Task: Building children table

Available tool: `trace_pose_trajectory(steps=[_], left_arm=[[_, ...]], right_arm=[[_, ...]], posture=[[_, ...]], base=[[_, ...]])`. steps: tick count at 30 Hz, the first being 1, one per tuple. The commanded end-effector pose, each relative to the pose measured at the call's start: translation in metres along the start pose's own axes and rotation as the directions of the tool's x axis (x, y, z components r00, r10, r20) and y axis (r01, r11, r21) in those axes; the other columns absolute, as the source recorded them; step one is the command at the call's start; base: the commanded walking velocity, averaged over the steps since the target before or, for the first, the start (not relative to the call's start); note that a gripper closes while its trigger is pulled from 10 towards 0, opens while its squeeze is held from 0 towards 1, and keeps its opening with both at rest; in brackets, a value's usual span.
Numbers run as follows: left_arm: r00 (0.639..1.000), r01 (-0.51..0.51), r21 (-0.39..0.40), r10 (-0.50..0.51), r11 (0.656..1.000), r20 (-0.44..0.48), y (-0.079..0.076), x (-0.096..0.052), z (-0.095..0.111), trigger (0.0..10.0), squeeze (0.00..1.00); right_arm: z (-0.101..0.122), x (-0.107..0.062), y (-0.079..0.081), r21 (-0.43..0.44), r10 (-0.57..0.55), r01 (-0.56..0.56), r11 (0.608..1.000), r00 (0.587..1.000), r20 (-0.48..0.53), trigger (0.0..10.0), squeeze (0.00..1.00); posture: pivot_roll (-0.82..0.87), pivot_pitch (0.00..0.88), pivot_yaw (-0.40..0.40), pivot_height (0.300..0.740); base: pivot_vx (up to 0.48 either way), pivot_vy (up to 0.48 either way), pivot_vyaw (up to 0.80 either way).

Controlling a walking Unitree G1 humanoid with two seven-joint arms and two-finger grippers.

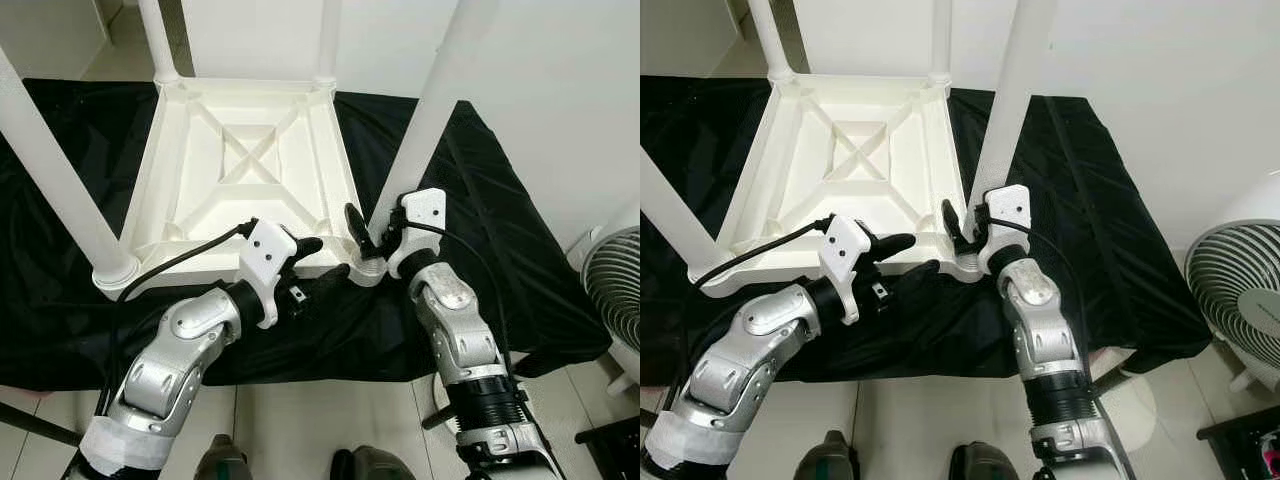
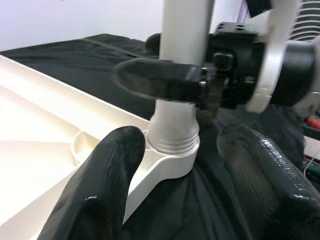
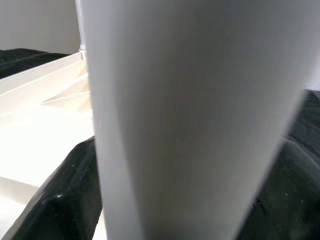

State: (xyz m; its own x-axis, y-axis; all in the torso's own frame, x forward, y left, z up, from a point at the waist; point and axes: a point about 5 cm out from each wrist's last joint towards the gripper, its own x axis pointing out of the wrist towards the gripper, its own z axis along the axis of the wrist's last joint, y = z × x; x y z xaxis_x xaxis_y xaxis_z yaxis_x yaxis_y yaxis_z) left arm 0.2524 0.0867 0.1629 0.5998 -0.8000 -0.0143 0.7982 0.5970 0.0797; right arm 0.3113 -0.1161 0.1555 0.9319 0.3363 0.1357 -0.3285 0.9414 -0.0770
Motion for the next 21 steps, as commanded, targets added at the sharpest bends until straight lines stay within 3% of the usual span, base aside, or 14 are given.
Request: trace_pose_trajectory(steps=[1,2,3,4,11,12,21], left_arm=[[0.995,-0.098,0.018,0.098,0.995,-0.016,0.007,0.001,-0.001,10.0,0.00],[0.995,-0.101,0.021,0.102,0.995,-0.017,0.007,0.001,-0.001,10.0,0.00],[0.995,-0.101,0.021,0.102,0.995,-0.017,0.007,0.001,-0.001,10.0,0.00],[0.994,-0.108,0.033,0.108,0.994,-0.010,0.007,0.002,0.001,10.0,0.00],[0.993,-0.120,0.019,0.120,0.993,-0.001,0.008,0.003,0.003,10.0,0.00],[0.993,-0.121,0.021,0.121,0.992,-0.001,0.008,0.003,0.003,10.0,0.00],[0.993,-0.115,0.061,0.115,0.991,0.000,0.010,0.006,0.003,10.0,0.00]], right_arm=[[-0.005,-0.005,-0.002,0.025,0.030,-0.029,0.999,0.999,-0.014,10.0,0.00],[-0.004,-0.006,-0.001,0.040,0.049,-0.048,0.998,0.999,-0.002,10.0,0.32],[-0.004,-0.006,-0.001,0.040,0.049,-0.048,0.998,0.999,-0.002,10.0,0.32],[-0.001,-0.009,-0.002,0.073,0.060,-0.062,0.995,0.998,0.029,10.0,1.00],[0.000,-0.012,0.002,0.039,0.093,-0.094,0.995,0.996,0.013,10.0,1.00],[0.000,-0.013,0.004,0.028,0.107,-0.108,0.994,0.994,0.013,10.0,0.00],[0.001,-0.017,0.001,-0.008,0.177,-0.177,0.984,0.984,0.027,10.0,0.00]], posture=[[0.05,0.017,-0.070,0.740],[0.04,0.017,-0.072,0.740],[0.04,0.017,-0.072,0.740],[0.04,0.016,-0.076,0.740],[0.02,0.015,-0.069,0.740],[0.01,0.017,-0.062,0.740],[0.01,0.024,-0.042,0.740]], base=[[0.000,0.000,0.00],[0.000,0.000,0.00],[0.000,0.000,0.00],[0.000,0.000,0.00],[0.000,0.000,0.00],[0.000,0.000,0.00],[0.000,0.000,0.00]])
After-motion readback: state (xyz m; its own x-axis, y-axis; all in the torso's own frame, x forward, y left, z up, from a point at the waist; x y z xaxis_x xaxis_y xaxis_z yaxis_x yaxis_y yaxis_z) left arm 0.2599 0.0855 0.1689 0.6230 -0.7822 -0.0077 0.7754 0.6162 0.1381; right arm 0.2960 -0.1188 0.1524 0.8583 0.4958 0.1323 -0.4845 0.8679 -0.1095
